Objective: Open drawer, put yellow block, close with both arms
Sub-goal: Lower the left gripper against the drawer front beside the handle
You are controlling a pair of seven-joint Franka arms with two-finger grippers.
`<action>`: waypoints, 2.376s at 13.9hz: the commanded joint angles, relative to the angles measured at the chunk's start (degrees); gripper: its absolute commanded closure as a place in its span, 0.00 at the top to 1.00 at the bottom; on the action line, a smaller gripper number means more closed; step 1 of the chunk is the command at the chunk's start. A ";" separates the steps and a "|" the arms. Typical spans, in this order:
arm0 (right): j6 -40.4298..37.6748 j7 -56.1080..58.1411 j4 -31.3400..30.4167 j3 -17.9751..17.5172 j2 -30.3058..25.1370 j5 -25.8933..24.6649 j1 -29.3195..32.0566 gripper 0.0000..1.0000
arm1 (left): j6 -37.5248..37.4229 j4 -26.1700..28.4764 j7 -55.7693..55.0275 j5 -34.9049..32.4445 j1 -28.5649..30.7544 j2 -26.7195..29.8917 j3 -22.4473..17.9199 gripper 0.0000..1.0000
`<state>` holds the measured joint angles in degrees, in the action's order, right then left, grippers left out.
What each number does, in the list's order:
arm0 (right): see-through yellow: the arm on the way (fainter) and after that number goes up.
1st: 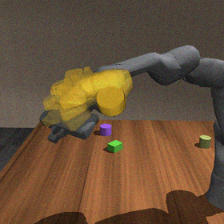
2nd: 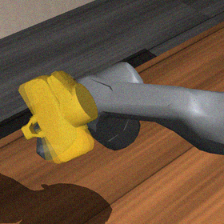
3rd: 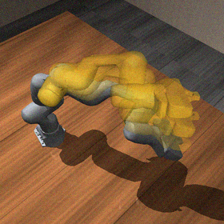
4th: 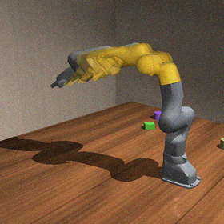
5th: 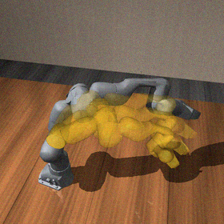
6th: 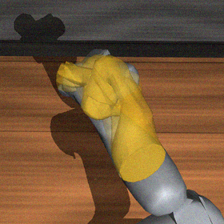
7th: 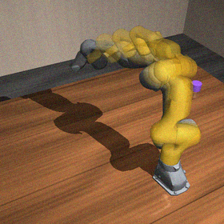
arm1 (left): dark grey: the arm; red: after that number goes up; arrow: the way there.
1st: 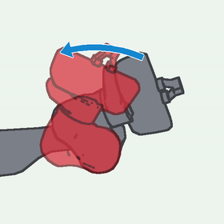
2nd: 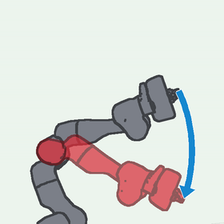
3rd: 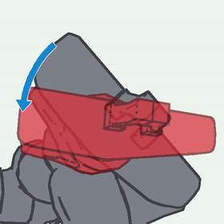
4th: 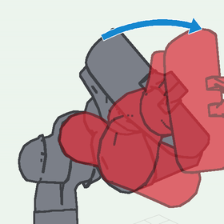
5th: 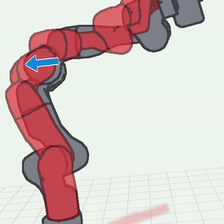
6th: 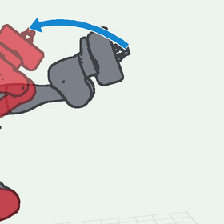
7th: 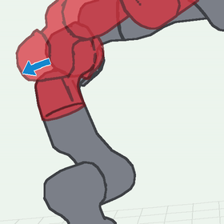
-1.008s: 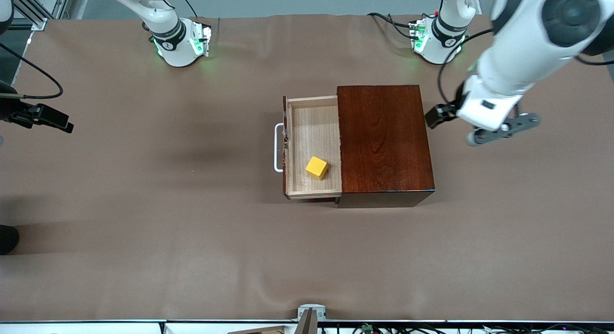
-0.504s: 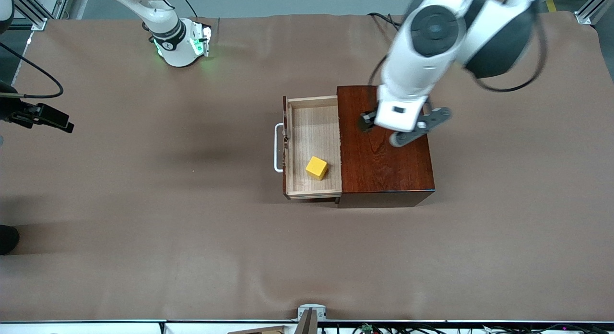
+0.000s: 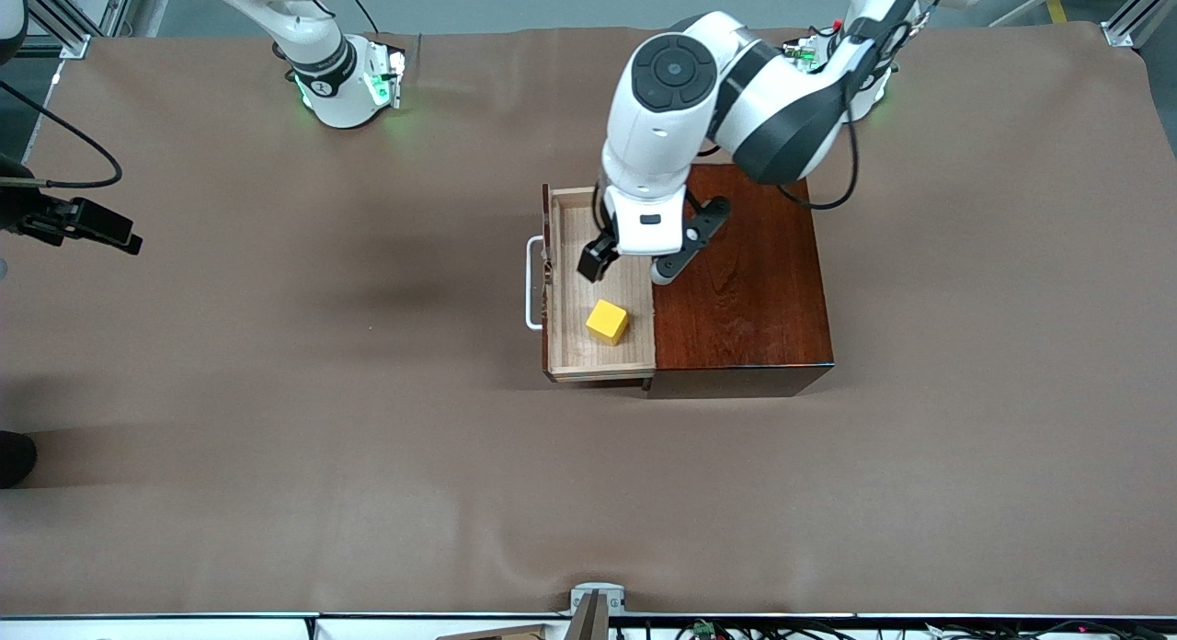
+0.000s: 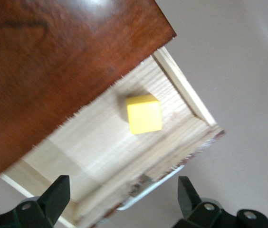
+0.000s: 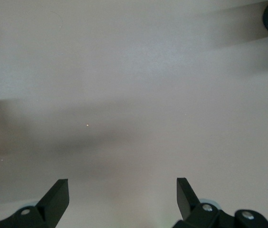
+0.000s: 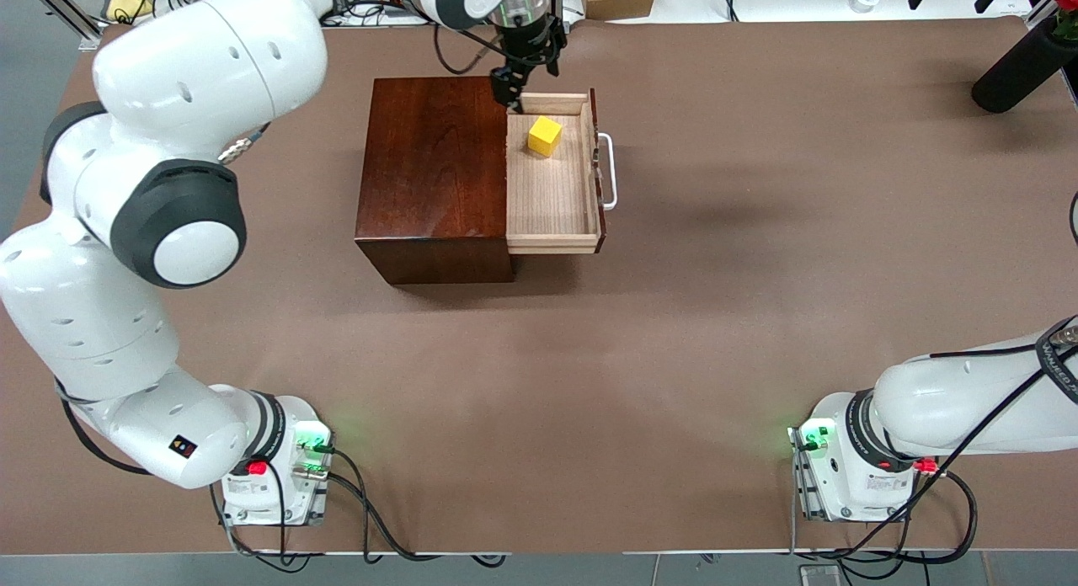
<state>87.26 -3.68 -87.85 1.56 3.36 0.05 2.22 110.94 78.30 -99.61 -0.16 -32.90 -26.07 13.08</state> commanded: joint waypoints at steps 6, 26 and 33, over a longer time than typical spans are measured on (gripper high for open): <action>-0.51 0.25 -0.13 -0.41 -0.73 -0.23 0.24 1.00 | 6.40 -3.68 -28.68 -1.50 -7.70 -8.12 -0.95 1.00; -0.78 0.25 -0.13 -0.41 -0.73 -0.23 0.15 1.00 | 14.32 -8.61 -45.95 -2.40 -16.94 -19.20 -9.04 1.00; -0.60 0.69 -0.13 -0.50 -0.64 -0.23 0.06 1.00 | 7.37 -8.69 -42.33 0.60 -16.59 -18.41 -9.74 1.00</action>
<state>86.96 -3.63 -87.85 1.30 3.36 0.05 2.17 121.78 71.69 -142.94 -0.21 -49.57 -43.89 4.02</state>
